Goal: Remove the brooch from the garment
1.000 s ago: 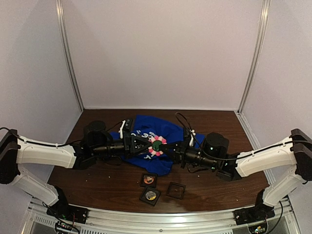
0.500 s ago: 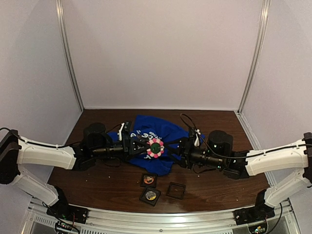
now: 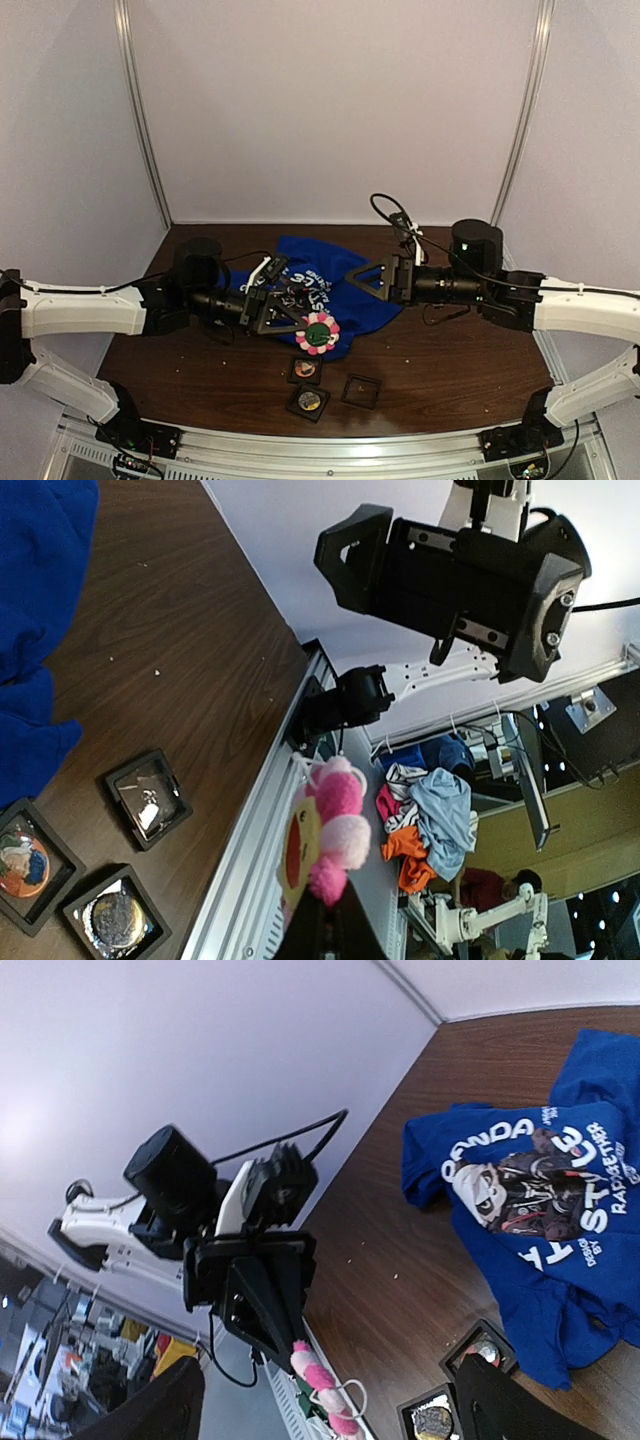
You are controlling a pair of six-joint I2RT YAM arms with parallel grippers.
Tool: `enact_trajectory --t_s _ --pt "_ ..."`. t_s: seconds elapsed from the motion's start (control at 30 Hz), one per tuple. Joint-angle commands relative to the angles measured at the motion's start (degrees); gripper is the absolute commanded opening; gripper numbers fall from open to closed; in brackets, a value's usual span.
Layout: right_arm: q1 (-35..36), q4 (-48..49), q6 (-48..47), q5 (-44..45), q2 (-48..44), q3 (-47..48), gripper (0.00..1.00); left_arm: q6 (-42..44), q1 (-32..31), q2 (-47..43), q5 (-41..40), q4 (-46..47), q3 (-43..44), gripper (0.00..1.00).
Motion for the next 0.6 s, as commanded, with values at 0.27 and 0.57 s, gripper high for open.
enact_trajectory --t_s 0.27,0.57 --pt "6.3 2.2 -11.4 -19.8 2.7 0.4 0.85 20.4 0.2 -2.1 9.7 -29.3 12.3 0.00" --pt "10.0 4.0 -11.7 -17.4 7.4 1.3 0.73 20.5 0.2 -1.1 11.1 -29.7 13.2 0.00"
